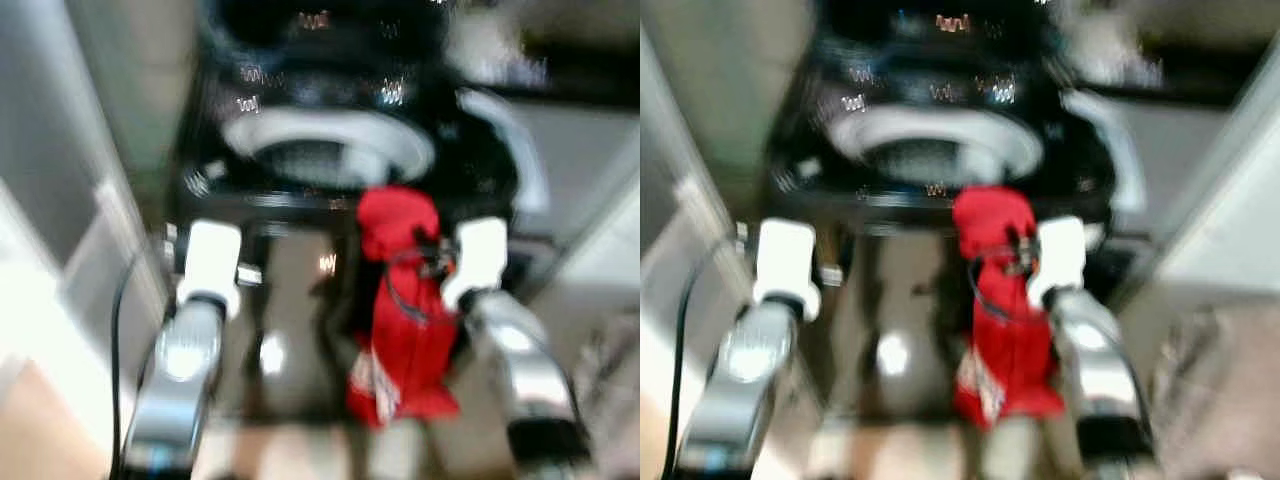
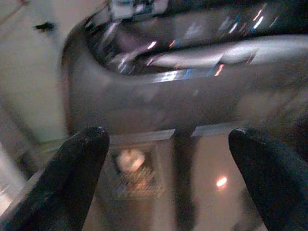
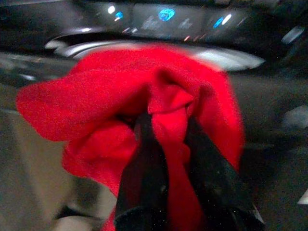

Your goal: Clothes washing

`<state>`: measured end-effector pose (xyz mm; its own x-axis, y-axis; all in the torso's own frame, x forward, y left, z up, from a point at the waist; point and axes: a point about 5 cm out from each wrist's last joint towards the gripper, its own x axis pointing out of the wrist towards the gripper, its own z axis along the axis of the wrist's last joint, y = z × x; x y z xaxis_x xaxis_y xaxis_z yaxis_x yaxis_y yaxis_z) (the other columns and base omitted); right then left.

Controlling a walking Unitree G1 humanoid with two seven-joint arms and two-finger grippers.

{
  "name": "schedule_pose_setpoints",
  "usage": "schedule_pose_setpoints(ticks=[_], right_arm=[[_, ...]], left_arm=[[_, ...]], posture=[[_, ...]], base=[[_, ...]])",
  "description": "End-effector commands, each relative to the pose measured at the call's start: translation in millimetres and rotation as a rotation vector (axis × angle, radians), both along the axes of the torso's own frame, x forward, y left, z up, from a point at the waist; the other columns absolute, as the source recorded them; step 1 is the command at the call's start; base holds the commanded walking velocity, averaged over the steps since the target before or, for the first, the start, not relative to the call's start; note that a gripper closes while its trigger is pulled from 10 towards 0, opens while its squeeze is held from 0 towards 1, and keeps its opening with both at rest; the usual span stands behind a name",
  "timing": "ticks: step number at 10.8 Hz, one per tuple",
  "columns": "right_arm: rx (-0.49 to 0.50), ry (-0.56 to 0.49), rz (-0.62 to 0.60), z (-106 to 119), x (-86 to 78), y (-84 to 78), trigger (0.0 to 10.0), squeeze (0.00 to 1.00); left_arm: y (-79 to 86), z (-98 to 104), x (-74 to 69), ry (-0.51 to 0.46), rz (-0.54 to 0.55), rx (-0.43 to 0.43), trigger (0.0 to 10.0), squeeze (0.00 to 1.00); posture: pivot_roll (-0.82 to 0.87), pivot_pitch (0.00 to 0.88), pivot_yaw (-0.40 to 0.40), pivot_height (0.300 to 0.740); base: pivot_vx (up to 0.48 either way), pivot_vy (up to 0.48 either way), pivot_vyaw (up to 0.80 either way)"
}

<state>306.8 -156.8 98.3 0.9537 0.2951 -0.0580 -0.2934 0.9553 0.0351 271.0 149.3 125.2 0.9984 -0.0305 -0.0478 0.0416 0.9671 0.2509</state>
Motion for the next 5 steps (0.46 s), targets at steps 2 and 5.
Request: schedule_pose_setpoints(ticks=[2,5], right_arm=[[0.018,0.012,-0.012,-12,-4.0,3.0,10.0,0.0],[0.035,-0.018,-0.059,-15,-2.7,7.4,10.0,0.0]], left_arm=[[-6.6,7,5.1,-0.034,-0.101,0.144,10.0,0.0],[-2.8,8,5.5,-0.017,-0.206,0.19,10.0,0.0]], posture=[[-0.01,0.0,-0.043,0.74],[-0.01,0.0,0.009,0.74]], base=[[0.0,0.0,0.0],[0.0,0.0,0.0]])
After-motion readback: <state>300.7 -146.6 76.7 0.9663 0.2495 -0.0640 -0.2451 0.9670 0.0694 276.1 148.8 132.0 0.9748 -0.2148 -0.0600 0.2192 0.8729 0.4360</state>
